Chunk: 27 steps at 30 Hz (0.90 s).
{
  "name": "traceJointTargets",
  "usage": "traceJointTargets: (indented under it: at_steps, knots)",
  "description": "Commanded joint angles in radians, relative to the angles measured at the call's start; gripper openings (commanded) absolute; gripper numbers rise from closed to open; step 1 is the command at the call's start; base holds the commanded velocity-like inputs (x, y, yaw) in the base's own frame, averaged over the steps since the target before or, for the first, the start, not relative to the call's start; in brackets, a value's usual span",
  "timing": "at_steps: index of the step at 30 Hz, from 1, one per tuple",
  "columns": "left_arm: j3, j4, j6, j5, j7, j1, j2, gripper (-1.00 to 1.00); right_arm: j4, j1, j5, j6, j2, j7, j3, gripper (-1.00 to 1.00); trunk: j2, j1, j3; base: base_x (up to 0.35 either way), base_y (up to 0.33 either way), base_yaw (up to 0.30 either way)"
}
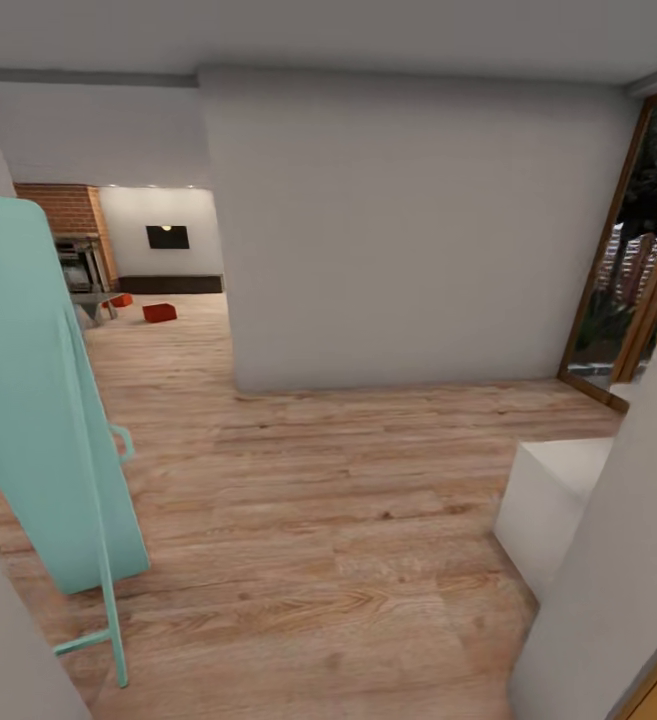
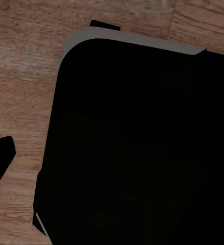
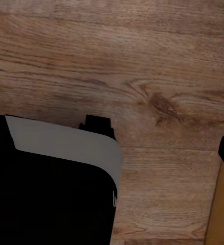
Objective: Move the two storage containers from the living room to the garage. In the garage, place one container on the floor and stack the other container on top of it (either order is fine).
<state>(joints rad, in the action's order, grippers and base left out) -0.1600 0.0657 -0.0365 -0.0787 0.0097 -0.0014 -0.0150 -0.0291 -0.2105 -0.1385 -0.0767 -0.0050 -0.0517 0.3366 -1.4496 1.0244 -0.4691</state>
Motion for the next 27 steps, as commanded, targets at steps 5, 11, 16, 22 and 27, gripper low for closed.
traceJointTargets:
  at_steps: [5,11,16,22,27]
  knots:
    - [-0.001,0.000,-0.002,-0.009,0.001,0.000,0.000,1.00,-0.003,-0.001,-0.013,-0.006,0.003,0.000,0.009,1.00,0.000,0.001,-0.001,0.323,0.000,0.000]
    - [-0.001,0.000,-0.002,-0.009,0.001,0.000,0.000,1.00,-0.003,-0.001,-0.016,-0.007,-0.005,0.000,0.009,1.00,0.000,0.001,-0.001,0.323,0.000,0.000]
    - [-0.001,0.000,-0.002,-0.009,0.001,0.000,0.000,1.00,-0.003,-0.001,-0.018,-0.006,-0.005,0.000,0.008,1.00,0.000,0.001,-0.001,0.323,0.000,0.000]
    - [-0.001,0.000,-0.002,-0.009,0.001,0.000,0.000,1.00,-0.003,-0.001,-0.023,-0.006,-0.005,0.000,0.007,1.00,0.000,0.001,-0.001,0.323,0.000,0.000]
    - [-0.001,0.000,-0.001,-0.009,0.001,0.000,0.000,1.00,-0.003,-0.001,-0.023,-0.006,-0.006,0.000,0.007,1.00,0.000,0.001,-0.001,0.323,0.000,0.000]
